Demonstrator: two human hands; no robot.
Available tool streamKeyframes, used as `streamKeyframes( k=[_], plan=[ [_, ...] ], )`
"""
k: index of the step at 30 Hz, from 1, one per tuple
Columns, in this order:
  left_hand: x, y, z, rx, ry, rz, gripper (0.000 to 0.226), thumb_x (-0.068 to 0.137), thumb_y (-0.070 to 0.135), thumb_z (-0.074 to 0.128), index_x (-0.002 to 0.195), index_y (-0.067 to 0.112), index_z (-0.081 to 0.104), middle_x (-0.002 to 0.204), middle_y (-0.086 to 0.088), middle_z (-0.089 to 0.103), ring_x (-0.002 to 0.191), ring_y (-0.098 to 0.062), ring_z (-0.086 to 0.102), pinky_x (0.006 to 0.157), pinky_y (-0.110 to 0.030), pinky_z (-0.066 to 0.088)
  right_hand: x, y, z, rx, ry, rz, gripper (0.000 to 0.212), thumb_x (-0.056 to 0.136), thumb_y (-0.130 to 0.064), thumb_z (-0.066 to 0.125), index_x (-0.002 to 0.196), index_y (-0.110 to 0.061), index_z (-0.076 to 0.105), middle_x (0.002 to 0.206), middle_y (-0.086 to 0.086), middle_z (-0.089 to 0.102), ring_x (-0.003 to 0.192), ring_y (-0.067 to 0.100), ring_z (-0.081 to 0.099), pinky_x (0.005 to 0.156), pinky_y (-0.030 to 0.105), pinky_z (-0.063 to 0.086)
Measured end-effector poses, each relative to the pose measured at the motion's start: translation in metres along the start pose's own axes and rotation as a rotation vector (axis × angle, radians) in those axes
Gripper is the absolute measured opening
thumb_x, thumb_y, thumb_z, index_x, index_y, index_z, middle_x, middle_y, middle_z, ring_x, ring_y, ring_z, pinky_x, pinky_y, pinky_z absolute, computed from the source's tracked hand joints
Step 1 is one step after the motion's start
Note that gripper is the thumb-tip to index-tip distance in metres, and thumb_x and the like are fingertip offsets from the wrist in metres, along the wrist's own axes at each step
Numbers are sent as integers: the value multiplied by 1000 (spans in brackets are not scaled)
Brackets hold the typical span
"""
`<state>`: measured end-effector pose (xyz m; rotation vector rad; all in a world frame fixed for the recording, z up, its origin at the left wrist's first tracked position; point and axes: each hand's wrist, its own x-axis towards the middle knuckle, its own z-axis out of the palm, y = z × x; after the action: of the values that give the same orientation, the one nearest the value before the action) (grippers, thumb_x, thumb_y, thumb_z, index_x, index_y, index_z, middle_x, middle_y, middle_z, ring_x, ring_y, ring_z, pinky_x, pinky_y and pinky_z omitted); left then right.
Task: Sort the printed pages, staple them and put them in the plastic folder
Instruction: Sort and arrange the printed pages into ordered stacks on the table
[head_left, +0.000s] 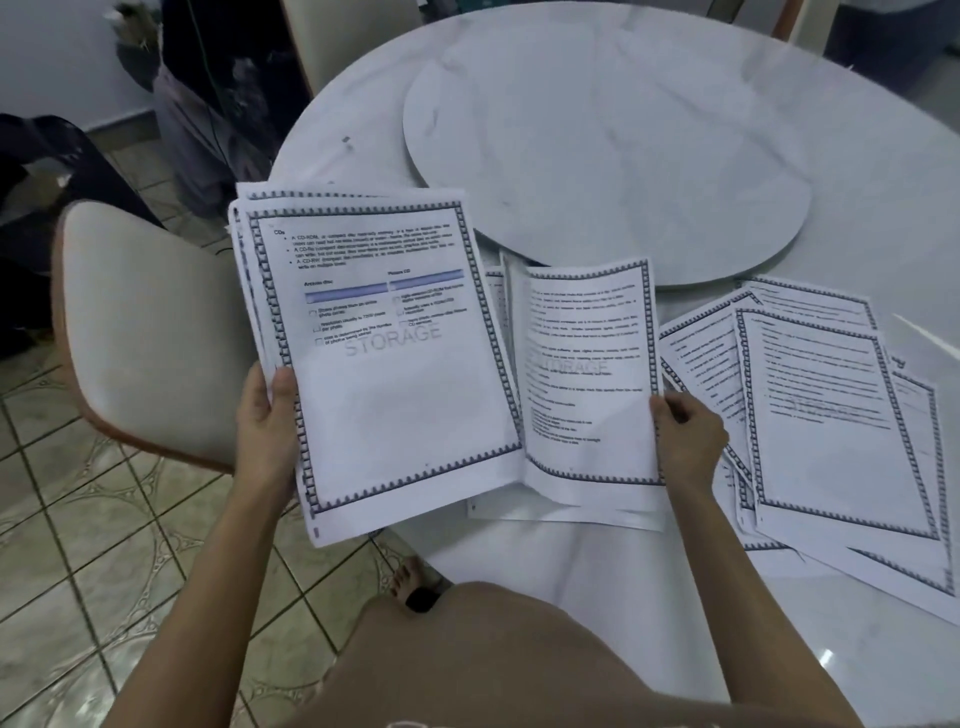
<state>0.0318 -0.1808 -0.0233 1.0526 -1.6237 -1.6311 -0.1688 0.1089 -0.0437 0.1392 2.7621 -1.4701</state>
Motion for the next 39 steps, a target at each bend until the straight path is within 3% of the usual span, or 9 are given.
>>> streamKeyframes(
  k=[5,11,14,17,20,27,31,35,39],
  plan=[
    [11,6,-18,-41,66,-3,25,100,27,36,122,23,46,104,10,60,91,-8,59,69,-13,54,3,14,1,-53,55,1,23,87,-4,56,108,2,63,101,21,64,81,18,51,74,15,37],
    [12,14,-18,-53,74,14,30,100,28,36,126,19,45,108,7,60,91,-4,60,66,-12,53,1,1,13,-101,87,-120,27,85,-7,61,112,-2,60,112,20,52,106,32,48,84,23,34],
    [8,19,-7,-59,42,14,28,99,29,36,125,22,45,101,14,60,83,3,60,62,-11,52,-8,-25,20,69,-45,-141,23,89,-15,58,110,-7,61,104,5,53,90,15,54,84,25,46],
    [6,20,3,-48,1,33,24,99,30,37,120,23,47,100,13,61,81,2,62,64,-15,54,-19,-55,27,201,-287,-173,19,89,-21,59,106,-14,63,102,-1,62,84,-4,55,72,5,45],
    [2,18,13,-12,-47,68,19,99,30,37,114,28,49,102,15,61,83,3,61,68,-15,54,-30,-75,38,254,-395,-208,17,85,-24,63,103,-22,63,97,-8,64,80,-9,55,69,4,43],
    [-11,13,31,-28,-131,60,23,99,27,36,116,22,51,102,14,63,82,4,64,70,-15,54,-38,-81,46,336,-304,-111,19,77,-10,71,81,-24,58,71,-8,57,64,-4,51,65,7,43],
    [-14,11,36,-27,-150,54,21,99,27,35,105,31,54,96,17,64,83,4,63,67,-12,52,-34,-74,41,296,-336,-64,21,78,-8,69,69,-24,57,67,-9,56,65,5,51,69,16,44],
    [-13,8,39,-4,-160,48,28,100,28,32,119,17,50,99,11,61,85,-2,61,69,-14,52,-31,-67,37,314,-299,-34,22,79,-9,68,68,-25,58,67,-8,58,67,9,53,69,19,44],
    [-10,6,37,-7,-179,67,22,100,26,34,114,26,51,103,11,62,88,1,63,75,-15,54,-24,-56,31,261,-258,-2,19,79,-11,69,69,-24,61,68,-5,61,64,9,54,68,20,46]
  ],
)
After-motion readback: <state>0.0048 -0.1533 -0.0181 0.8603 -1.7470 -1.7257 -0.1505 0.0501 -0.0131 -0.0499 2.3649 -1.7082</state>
